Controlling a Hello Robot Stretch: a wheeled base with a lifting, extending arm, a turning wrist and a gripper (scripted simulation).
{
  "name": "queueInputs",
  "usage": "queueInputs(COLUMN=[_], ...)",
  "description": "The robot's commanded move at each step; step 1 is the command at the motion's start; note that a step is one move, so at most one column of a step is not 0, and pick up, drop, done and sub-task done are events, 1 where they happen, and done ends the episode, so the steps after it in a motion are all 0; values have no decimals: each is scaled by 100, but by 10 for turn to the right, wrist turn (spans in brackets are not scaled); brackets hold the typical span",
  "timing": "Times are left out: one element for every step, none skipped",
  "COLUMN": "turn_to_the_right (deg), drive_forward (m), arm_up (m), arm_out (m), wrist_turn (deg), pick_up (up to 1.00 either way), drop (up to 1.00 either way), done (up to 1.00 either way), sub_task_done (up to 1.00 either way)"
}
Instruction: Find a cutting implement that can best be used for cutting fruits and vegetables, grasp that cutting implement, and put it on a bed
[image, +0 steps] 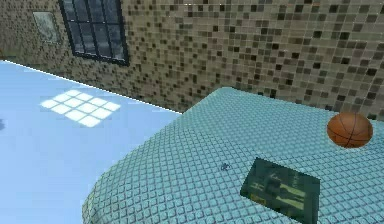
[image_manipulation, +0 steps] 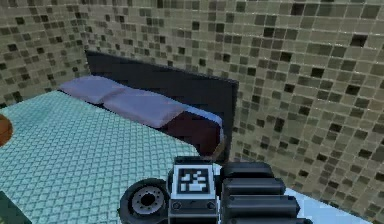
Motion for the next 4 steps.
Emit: queueInputs(turn_to_the_right=[-60, -30, 450, 360], drive_forward=[0, 0, 0, 0], arm_up=[0, 0, 0, 0], arm_out=[0, 0, 0, 0], wrist_turn=[0, 0, 0, 0], pick_up=[0, 0, 0, 0], drop=[0, 0, 0, 0], done=[0, 0, 0, 0], sub_task_done=[0, 0, 0, 0])
